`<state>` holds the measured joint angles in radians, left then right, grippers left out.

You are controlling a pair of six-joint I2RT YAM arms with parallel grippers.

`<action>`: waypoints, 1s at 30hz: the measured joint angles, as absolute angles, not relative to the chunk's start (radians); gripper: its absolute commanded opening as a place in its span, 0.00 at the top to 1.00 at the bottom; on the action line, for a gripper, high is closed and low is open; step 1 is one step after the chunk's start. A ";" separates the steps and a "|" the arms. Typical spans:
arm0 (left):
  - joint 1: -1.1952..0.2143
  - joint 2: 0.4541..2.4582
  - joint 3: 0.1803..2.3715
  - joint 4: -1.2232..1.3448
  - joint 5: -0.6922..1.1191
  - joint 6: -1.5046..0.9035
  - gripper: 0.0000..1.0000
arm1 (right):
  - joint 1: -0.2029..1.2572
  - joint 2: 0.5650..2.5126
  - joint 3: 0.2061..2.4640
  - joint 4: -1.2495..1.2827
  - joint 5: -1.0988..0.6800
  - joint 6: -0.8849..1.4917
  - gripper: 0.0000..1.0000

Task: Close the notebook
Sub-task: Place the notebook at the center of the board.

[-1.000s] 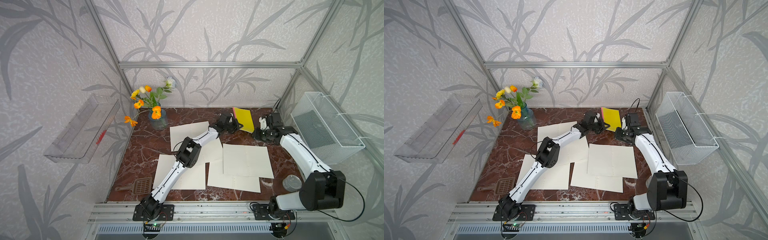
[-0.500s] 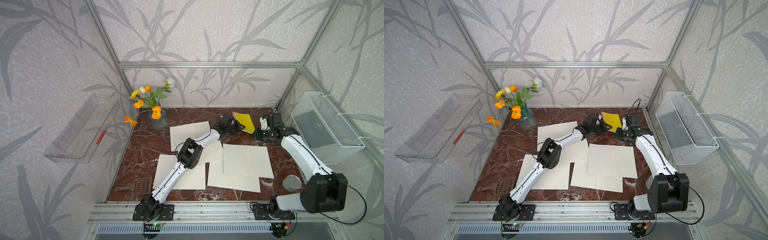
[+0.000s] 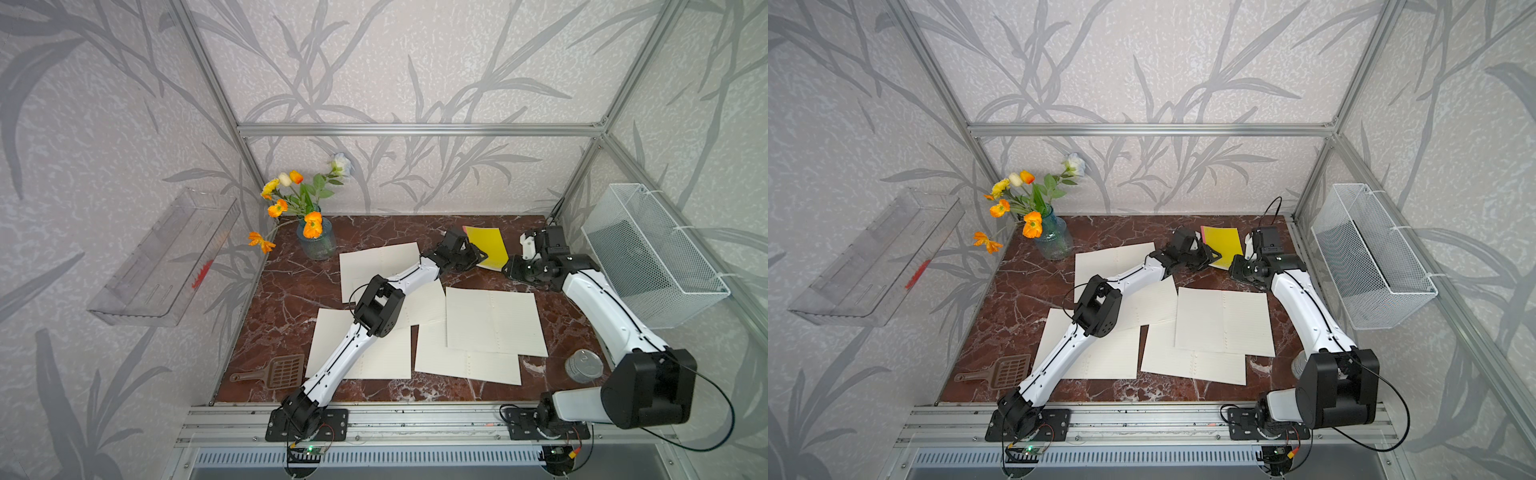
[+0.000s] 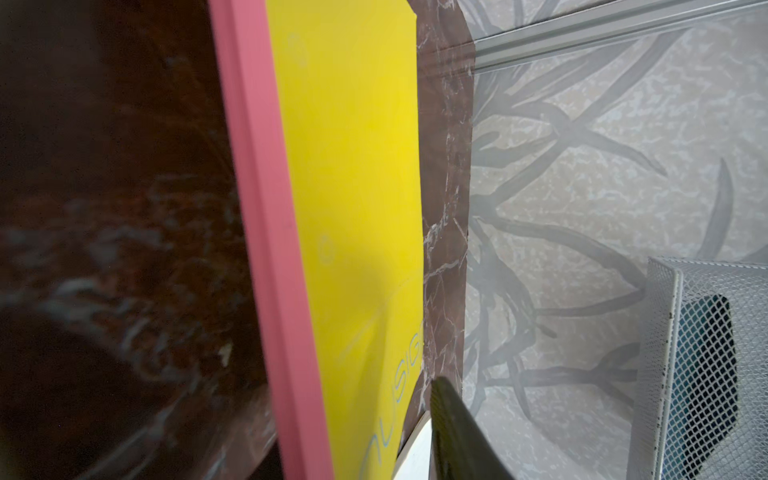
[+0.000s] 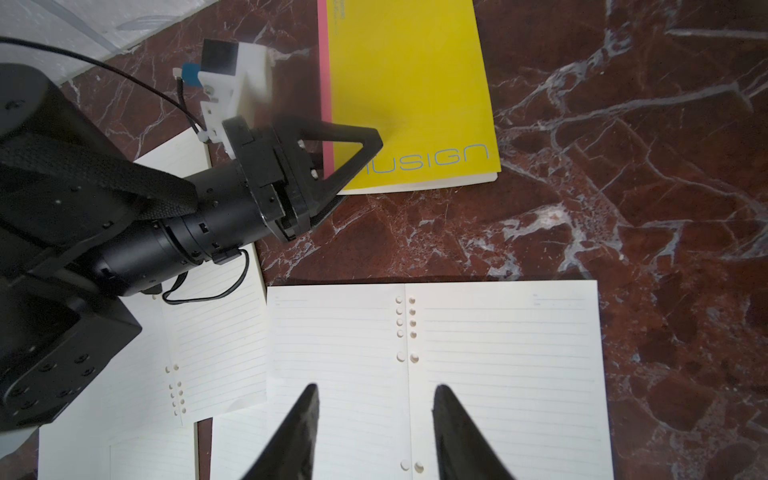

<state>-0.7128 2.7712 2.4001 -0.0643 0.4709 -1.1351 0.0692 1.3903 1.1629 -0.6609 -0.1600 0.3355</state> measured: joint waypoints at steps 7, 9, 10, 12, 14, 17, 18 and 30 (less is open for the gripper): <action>-0.713 2.643 2.264 -0.159 0.418 -1.052 0.52 | 0.064 1.394 1.163 -0.661 -0.157 0.328 0.47; -0.714 2.603 2.242 -0.193 0.397 -1.027 0.51 | 0.064 1.399 1.163 -0.661 -0.157 0.326 0.46; -0.714 2.582 2.232 -0.212 0.385 -1.012 0.51 | 0.064 1.404 1.163 -0.661 -0.157 0.324 0.45; -0.714 2.539 2.214 -0.242 0.363 -0.985 0.51 | 0.064 1.412 1.163 -0.660 -0.157 0.321 0.44; -0.714 2.488 2.181 -0.270 0.335 -0.955 0.51 | 0.064 1.421 1.163 -0.660 -0.156 0.317 0.42; -0.714 2.406 2.109 -0.295 0.293 -0.914 0.51 | 0.064 1.443 1.166 -0.657 -0.156 0.305 0.38; -0.714 2.381 2.083 -0.300 0.278 -0.903 0.51 | 0.064 1.452 1.167 -0.656 -0.156 0.300 0.36; -0.712 2.068 1.639 -0.310 0.107 -0.770 0.50 | 0.089 1.615 1.250 -0.622 -0.126 0.231 0.21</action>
